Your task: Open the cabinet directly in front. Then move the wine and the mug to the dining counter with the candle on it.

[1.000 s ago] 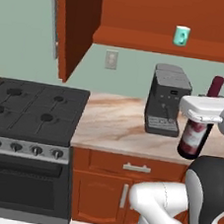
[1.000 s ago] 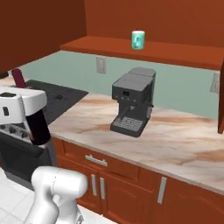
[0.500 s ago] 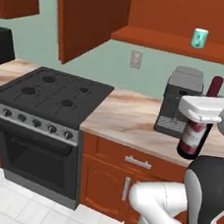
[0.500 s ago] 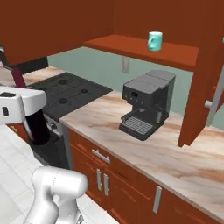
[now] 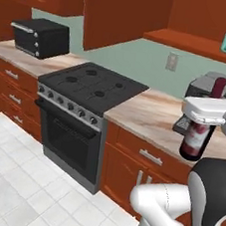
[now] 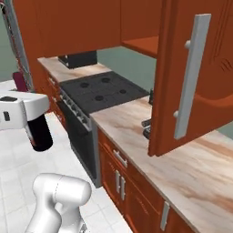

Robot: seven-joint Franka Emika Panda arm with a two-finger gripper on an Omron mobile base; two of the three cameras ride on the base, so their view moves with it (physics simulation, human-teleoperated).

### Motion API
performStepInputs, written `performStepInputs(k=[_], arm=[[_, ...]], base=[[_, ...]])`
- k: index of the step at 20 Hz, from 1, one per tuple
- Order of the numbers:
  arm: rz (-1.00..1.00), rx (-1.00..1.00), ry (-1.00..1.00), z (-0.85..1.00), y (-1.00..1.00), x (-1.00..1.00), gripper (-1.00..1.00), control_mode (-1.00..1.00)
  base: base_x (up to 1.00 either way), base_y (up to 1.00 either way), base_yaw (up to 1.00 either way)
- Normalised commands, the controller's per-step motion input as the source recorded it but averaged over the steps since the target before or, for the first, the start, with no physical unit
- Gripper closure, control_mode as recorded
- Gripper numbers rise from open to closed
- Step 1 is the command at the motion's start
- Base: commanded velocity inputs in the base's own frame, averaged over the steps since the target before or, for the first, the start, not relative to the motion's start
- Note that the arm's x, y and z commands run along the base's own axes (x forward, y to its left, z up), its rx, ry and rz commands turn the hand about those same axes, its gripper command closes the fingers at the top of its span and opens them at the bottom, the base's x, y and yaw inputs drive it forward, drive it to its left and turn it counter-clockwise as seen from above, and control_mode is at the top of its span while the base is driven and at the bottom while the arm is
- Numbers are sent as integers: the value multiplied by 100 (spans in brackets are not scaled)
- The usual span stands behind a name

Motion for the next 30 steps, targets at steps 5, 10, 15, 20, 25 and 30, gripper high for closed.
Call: performStepInputs(k=[5, 10, 15, 20, 25, 30], arm=[[0, 0, 0, 0, 0, 0, 100, 100], [0, 0, 0, 0, 0, 0, 100, 100], [0, 0, 0, 0, 0, 0, 100, 100], [0, 0, 0, 0, 0, 0, 100, 100], [0, 0, 0, 0, 0, 0, 100, 100], [0, 0, 0, 0, 0, 0, 100, 100]], base=[[-2, -10, 56], [0, 0, 55], [0, 0, 54], [0, 0, 53], [0, 0, 52], [0, 0, 50]])
